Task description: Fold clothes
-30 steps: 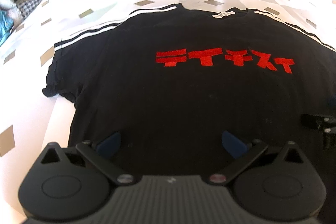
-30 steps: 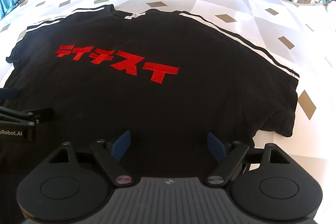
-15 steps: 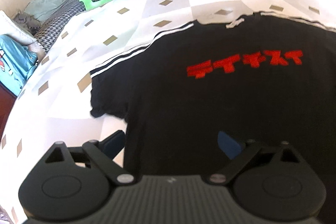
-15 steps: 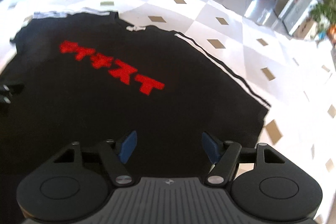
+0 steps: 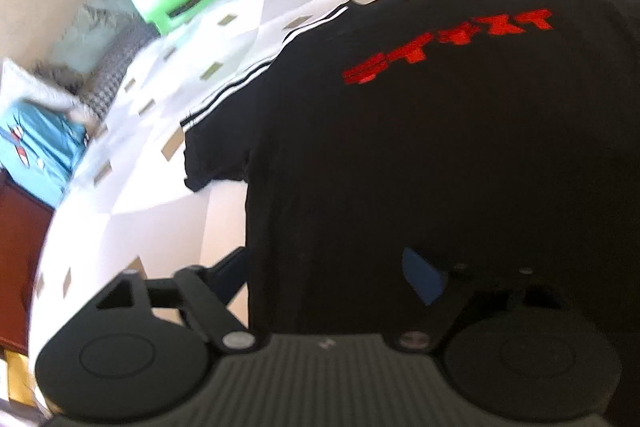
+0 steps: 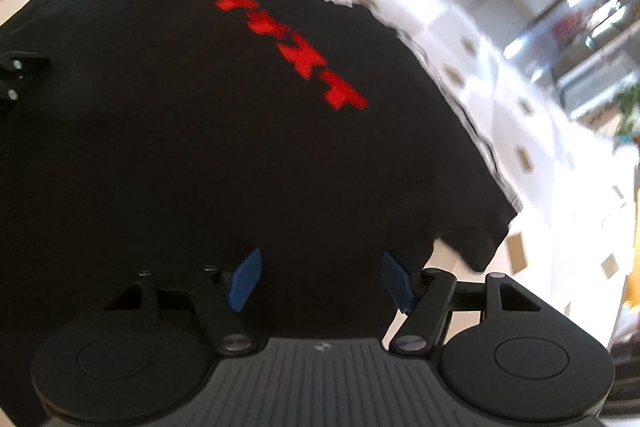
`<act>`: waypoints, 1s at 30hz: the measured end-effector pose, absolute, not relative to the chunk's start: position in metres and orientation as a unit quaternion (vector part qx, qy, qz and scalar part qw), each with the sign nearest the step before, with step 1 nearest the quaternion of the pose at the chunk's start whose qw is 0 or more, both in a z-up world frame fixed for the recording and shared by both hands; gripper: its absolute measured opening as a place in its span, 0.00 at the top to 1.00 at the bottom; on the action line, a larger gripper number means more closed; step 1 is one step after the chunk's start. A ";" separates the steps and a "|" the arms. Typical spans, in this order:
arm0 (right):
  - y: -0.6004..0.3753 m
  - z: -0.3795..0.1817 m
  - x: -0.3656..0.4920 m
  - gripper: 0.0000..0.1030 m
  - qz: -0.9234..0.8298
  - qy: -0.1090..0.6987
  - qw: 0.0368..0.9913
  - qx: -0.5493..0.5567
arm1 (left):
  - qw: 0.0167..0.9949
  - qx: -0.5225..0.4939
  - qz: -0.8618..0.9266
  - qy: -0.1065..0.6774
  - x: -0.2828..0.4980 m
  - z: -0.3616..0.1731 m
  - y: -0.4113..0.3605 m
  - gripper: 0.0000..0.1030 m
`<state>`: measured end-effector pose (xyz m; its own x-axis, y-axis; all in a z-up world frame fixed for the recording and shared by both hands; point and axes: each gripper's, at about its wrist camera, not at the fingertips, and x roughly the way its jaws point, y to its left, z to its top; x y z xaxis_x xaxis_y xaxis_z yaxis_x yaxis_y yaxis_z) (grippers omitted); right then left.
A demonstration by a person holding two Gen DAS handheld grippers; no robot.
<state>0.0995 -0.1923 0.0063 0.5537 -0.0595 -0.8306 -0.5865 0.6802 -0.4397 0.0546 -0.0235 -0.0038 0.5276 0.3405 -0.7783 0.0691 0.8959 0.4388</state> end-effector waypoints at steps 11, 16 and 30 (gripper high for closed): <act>-0.187 0.003 0.087 0.51 0.188 0.429 0.795 -0.385 | 0.853 0.219 0.073 0.468 0.052 -0.008 -0.032 0.41; -0.180 0.002 0.080 0.68 0.206 0.420 0.782 -0.412 | 0.852 0.239 0.060 0.461 0.047 -0.010 -0.043 0.60; -0.169 -0.008 0.069 0.95 0.238 0.418 0.763 -0.431 | 0.847 0.262 0.035 0.461 0.044 -0.023 -0.067 1.00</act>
